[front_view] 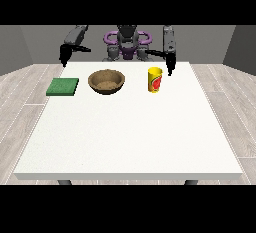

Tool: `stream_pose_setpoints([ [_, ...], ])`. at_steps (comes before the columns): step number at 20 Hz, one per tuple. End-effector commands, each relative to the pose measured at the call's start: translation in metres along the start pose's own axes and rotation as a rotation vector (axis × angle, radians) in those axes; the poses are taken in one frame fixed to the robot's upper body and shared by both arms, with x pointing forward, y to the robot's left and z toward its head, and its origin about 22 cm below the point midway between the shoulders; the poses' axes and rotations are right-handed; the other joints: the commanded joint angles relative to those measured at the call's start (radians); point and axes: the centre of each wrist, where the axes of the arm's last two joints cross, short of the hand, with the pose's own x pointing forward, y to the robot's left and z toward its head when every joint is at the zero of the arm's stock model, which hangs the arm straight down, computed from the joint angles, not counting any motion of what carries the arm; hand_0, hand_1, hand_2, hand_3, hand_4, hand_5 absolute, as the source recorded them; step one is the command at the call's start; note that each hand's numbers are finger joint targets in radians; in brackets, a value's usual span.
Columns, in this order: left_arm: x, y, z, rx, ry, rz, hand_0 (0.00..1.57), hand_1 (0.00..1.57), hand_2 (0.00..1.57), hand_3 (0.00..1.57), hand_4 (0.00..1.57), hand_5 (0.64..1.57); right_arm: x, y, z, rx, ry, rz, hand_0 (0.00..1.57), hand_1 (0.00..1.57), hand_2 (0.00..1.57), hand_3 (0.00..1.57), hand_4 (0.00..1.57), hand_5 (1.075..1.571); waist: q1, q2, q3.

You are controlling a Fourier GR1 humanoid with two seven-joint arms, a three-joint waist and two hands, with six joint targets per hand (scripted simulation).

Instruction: Pick the cup and pour the ball into the bowl, then pick the bowl and place it on the pad

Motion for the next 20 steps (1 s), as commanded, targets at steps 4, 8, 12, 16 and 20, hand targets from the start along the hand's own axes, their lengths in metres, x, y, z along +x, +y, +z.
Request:
stream_pose_setpoints([
  [4,-0.026,-0.011,0.007,0.038,-0.051,0.015,0.0,0.0,0.0,0.0,0.0,1.276,-0.005,-0.045,0.003,-0.016,-0.067,-0.02,0.0,0.0,0.0,0.0,0.0,1.559,-0.008,0.067,0.0003],
  [8,-0.045,-0.016,0.008,0.058,-0.031,-0.004,0.0,0.0,0.0,0.0,0.0,1.262,0.007,-0.047,-0.009,0.002,-0.047,-0.032,0.0,0.0,0.0,0.0,0.0,1.559,-0.042,0.057,-0.0001],
  [12,-0.047,-0.009,-0.005,0.054,-0.045,-0.002,0.0,0.0,0.0,0.0,0.0,1.219,-0.005,-0.055,-0.003,0.011,-0.077,-0.017,0.0,0.0,0.0,0.0,0.0,1.559,-0.026,0.084,0.0002],
  [16,-0.049,0.023,0.0,0.099,-0.091,-0.352,1.29,1.29,1.57,1.57,0.79,1.524,0.006,-0.04,-0.016,0.033,-0.087,-0.033,0.0,0.0,0.0,0.0,0.0,1.562,-0.072,0.117,0.0012],
  [20,-0.055,-0.001,-0.001,0.134,-0.041,-0.415,1.31,1.31,1.57,1.57,0.83,1.511,0.018,-0.068,-0.021,0.029,-0.078,-0.022,0.0,0.0,0.0,0.0,0.0,1.556,-0.097,0.1,0.0005],
])
